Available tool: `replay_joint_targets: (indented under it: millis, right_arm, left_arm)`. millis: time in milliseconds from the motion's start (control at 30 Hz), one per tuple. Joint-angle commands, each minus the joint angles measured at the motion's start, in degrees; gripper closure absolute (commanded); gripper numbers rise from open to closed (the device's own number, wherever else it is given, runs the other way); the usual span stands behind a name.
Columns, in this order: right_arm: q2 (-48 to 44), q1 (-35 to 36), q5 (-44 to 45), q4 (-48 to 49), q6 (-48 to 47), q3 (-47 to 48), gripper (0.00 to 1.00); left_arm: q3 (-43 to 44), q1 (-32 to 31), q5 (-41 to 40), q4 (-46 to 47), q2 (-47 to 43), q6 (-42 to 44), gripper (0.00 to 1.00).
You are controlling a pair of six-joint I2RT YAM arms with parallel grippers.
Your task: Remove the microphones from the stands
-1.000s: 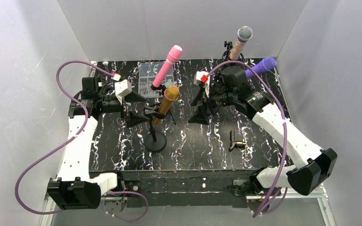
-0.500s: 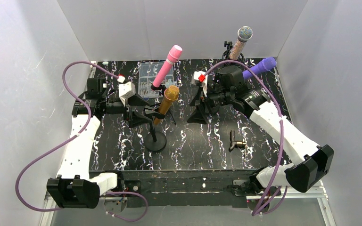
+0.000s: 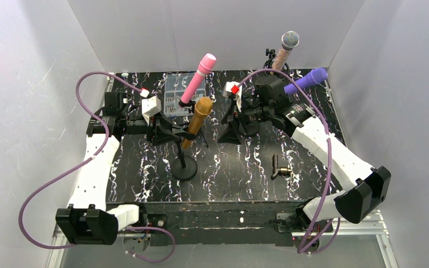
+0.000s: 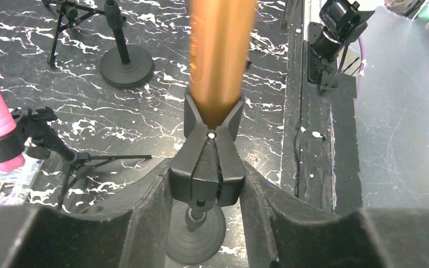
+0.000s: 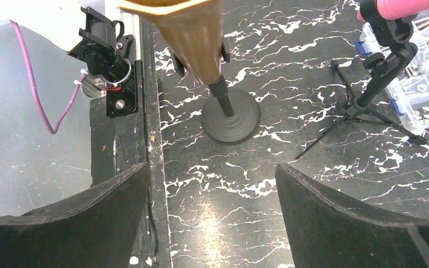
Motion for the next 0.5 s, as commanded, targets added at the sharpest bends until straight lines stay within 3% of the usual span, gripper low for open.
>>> replay_joint_targets:
  millis: [0, 467]
  right_arm:
    - [0.19, 0.46, -0.13, 2.12, 0.22, 2.87, 0.1]
    - [1.38, 1.97, -2.85, 9.77, 6.7, 2.22, 0.12]
  left_arm:
    - [1.06, -0.48, 2.68, -2.13, 0.37, 0.46, 0.67]
    - [-1.75, -0.5, 2.26, -2.22, -2.24, -3.88, 0.79]
